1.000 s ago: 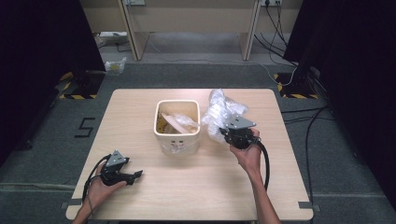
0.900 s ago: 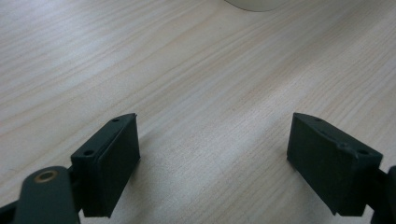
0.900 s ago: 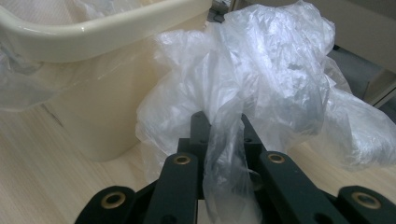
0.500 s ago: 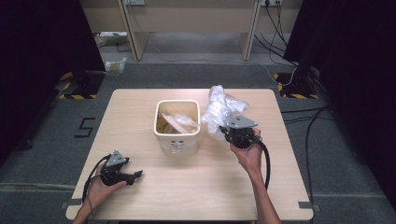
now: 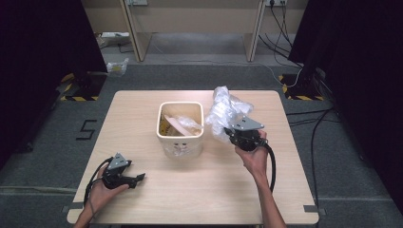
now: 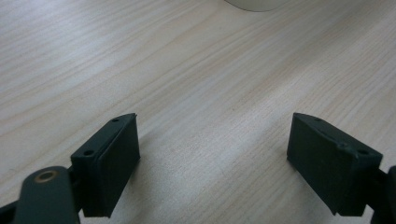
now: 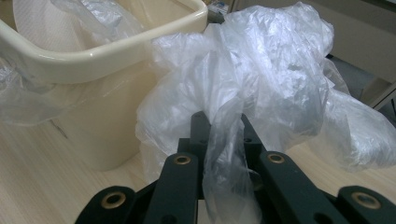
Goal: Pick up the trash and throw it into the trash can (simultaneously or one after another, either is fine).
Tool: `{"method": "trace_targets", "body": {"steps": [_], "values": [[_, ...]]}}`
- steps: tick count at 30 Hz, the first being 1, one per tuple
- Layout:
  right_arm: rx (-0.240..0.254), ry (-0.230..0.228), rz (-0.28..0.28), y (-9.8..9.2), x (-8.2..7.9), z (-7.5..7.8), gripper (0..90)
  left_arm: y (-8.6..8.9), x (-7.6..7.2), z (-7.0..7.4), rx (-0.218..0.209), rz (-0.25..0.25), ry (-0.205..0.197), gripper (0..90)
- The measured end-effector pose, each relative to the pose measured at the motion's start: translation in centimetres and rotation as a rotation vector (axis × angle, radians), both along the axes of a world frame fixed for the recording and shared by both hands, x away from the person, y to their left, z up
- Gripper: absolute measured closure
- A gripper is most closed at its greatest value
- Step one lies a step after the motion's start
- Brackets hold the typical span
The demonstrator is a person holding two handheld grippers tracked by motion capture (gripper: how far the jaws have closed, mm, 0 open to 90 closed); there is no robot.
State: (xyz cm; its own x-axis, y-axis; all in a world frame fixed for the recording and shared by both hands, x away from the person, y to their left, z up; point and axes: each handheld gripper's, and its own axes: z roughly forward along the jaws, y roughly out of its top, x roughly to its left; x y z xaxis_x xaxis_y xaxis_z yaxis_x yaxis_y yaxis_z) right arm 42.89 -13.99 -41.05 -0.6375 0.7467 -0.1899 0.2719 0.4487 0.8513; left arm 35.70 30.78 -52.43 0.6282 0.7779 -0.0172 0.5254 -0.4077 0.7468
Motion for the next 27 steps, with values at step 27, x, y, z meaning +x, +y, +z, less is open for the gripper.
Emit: {"method": "trace_targets", "body": {"steps": [27], "values": [[0.028, -0.091, 0.044, 1.0, -0.6, 5.7, 82.4, 0.0, 0.0, 0.0, 0.0, -0.001, 0.002, 16.1]]}}
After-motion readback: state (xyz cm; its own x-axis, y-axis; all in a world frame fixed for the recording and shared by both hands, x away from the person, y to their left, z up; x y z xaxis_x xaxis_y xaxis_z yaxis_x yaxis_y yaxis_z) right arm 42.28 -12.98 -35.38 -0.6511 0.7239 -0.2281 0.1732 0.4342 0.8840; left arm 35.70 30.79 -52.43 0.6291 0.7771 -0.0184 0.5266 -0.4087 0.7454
